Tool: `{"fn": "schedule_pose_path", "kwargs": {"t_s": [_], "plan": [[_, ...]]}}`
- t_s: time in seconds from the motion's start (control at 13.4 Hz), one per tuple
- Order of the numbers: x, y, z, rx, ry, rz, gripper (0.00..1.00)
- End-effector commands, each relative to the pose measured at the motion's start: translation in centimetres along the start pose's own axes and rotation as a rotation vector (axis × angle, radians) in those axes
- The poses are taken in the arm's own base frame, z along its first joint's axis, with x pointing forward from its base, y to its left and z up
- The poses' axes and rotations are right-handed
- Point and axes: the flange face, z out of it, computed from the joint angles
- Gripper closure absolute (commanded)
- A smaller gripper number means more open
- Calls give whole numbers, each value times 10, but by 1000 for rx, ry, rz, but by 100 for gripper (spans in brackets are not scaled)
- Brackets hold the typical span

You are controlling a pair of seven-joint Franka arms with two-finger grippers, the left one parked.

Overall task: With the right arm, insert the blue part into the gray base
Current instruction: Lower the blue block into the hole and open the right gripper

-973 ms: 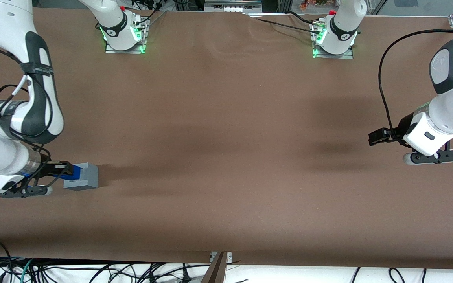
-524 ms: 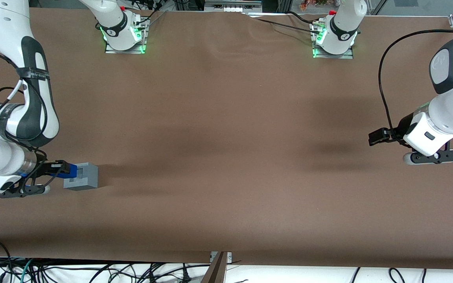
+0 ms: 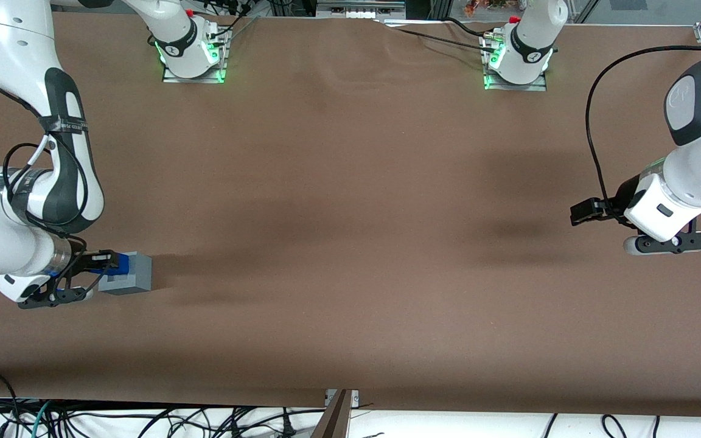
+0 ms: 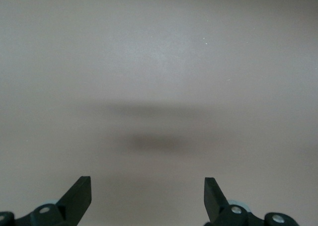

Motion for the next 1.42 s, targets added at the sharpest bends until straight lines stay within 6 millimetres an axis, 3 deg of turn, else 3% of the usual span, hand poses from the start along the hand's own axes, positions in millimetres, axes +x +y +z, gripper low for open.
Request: {"fn": "schedule_pose_path", "kwargs": {"t_s": [0.0, 0.67, 0.75, 0.82, 0.9, 1.12, 1.35], "plan": [[3, 3, 0, -6, 25, -19, 61], [4, 7, 7, -5, 30, -31, 59], [4, 7, 6, -7, 38, -31, 50], [5, 7, 9, -6, 38, -25, 29], [5, 7, 11, -4, 35, -15, 1], [8, 7, -4, -9, 63, -13, 1], [15, 2, -52, -16, 131, 15, 1]]}}
